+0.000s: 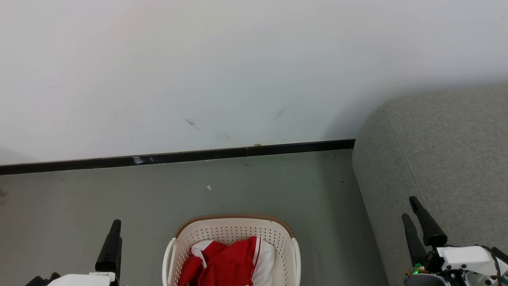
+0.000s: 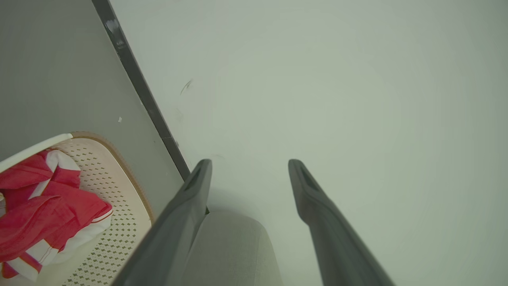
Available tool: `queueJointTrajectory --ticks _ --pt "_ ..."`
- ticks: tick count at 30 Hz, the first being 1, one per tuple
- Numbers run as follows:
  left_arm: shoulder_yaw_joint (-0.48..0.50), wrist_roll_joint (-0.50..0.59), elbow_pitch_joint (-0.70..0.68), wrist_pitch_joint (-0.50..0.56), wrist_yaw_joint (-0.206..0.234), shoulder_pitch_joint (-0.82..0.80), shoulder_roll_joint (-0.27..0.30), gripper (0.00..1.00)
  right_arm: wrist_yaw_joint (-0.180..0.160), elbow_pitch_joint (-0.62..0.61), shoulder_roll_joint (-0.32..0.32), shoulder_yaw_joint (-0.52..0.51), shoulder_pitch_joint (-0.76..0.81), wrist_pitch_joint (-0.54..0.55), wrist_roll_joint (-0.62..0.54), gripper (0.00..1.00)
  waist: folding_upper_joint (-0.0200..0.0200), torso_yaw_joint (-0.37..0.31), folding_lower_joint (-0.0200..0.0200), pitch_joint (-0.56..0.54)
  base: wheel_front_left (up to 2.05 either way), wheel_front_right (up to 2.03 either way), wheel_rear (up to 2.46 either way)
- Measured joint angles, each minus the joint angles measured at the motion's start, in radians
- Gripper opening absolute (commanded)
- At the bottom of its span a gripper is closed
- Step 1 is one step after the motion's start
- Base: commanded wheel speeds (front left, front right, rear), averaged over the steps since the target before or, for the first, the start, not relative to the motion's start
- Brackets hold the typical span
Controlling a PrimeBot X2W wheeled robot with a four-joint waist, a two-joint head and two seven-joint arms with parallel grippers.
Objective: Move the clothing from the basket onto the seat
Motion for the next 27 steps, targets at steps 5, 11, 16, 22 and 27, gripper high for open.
queueJointTrajectory --ticks 5,11,16,22,27 --pt "-0.012 0.034 -0.009 -0.022 0.0 -0.007 0.01 1.0 0.0 -0.017 0.0 0.006 -0.005 -0.012 -0.037 1.0 -0.0001 0.0 0.0031 -0.002 0.0 0.0 0.0" --pt "-0.029 0.083 -0.023 -0.048 -0.005 -0.018 0.021 1.0 0.0 -0.041 -0.012 0.021 -0.021 -0.031 -0.099 1.0 0.0 0.0 0.0049 -0.005 0.0 0.0 0.0" --pt "-0.048 0.172 -0.034 -0.073 -0.006 -0.019 0.055 1.0 0.0 -0.051 -0.039 0.043 -0.022 -0.045 -0.183 1.0 0.0 0.0 0.0055 -0.007 0.0 0.0 0.0" --pt "-0.079 0.287 -0.039 -0.099 -0.006 -0.02 0.086 1.0 0.0 -0.064 -0.08 0.073 -0.037 -0.065 -0.328 1.0 0.0 0.0 0.0045 -0.008 0.0 0.0 0.0" --pt "-0.108 0.385 -0.039 -0.114 -0.001 -0.02 0.111 1.0 0.0 -0.072 -0.096 0.086 -0.045 -0.081 -0.436 1.0 -0.0001 -0.001 0.0025 -0.007 0.0 0.0 0.0"
